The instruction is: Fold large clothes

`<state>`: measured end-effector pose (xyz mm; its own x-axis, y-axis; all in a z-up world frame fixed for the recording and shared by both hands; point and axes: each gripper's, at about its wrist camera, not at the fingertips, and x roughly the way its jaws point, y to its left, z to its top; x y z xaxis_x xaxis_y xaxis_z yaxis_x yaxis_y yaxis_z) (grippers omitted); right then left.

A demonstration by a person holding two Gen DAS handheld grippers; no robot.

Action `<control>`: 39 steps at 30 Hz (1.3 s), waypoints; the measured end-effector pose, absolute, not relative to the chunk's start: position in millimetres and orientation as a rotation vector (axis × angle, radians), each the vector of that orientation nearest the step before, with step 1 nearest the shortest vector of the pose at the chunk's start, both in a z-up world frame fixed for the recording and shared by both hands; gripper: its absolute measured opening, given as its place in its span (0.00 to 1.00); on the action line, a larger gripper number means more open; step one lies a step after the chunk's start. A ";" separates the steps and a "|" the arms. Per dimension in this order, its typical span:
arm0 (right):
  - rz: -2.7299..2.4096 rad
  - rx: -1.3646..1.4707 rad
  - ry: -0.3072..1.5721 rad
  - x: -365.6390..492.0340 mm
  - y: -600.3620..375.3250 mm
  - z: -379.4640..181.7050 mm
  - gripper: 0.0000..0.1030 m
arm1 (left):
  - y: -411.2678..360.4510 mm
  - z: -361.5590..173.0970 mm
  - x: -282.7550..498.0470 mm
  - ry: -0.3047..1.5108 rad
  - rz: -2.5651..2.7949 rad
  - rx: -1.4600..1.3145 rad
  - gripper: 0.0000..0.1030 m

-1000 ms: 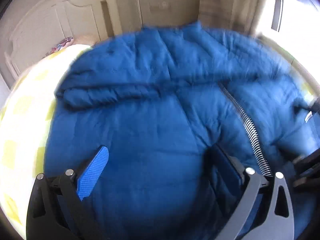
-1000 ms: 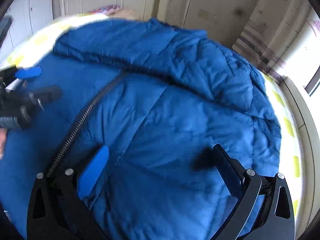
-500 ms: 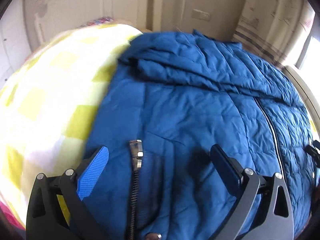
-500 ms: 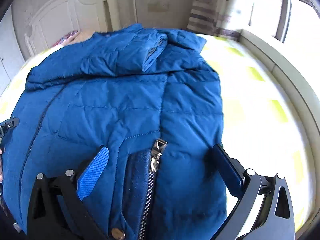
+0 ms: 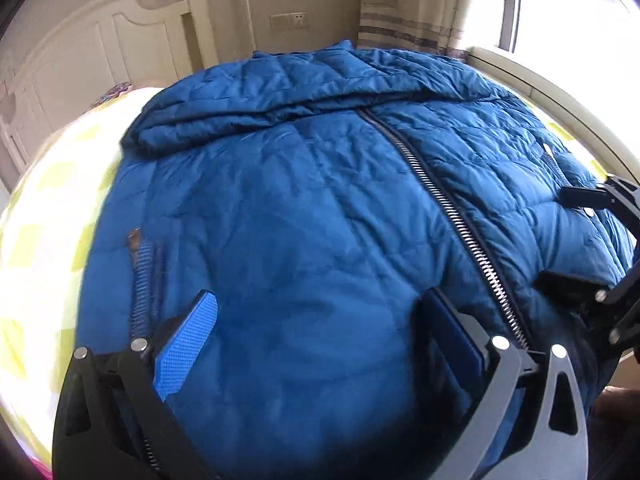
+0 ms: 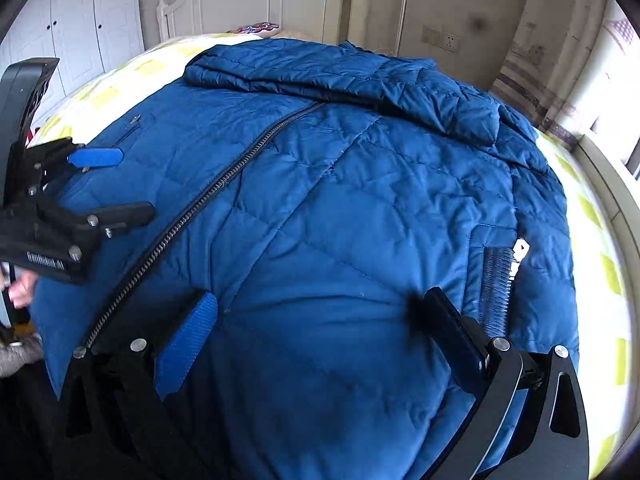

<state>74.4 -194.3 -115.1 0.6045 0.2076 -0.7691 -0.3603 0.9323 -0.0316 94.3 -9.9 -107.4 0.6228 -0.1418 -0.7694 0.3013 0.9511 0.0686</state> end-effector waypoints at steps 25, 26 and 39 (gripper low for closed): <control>0.407 -0.141 0.764 11.9 -199.8 -121.5 0.95 | 2.6 -103.4 20.5 0.783 -0.305 0.238 0.98; 0.405 -0.163 0.774 11.1 -199.4 -120.0 0.95 | 8.6 -101.7 22.1 0.795 -0.309 0.221 0.98; 0.261 -0.140 0.754 -12.9 -253.7 -114.6 0.95 | 80.6 -94.9 -9.9 0.754 -0.131 0.147 0.98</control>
<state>-12.9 -253.7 -114.6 0.6987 0.1831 -0.6916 -0.2828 0.9587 -0.0319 -9.9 80.6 -94.9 0.7219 -0.0656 -0.6888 0.1709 0.9816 0.0856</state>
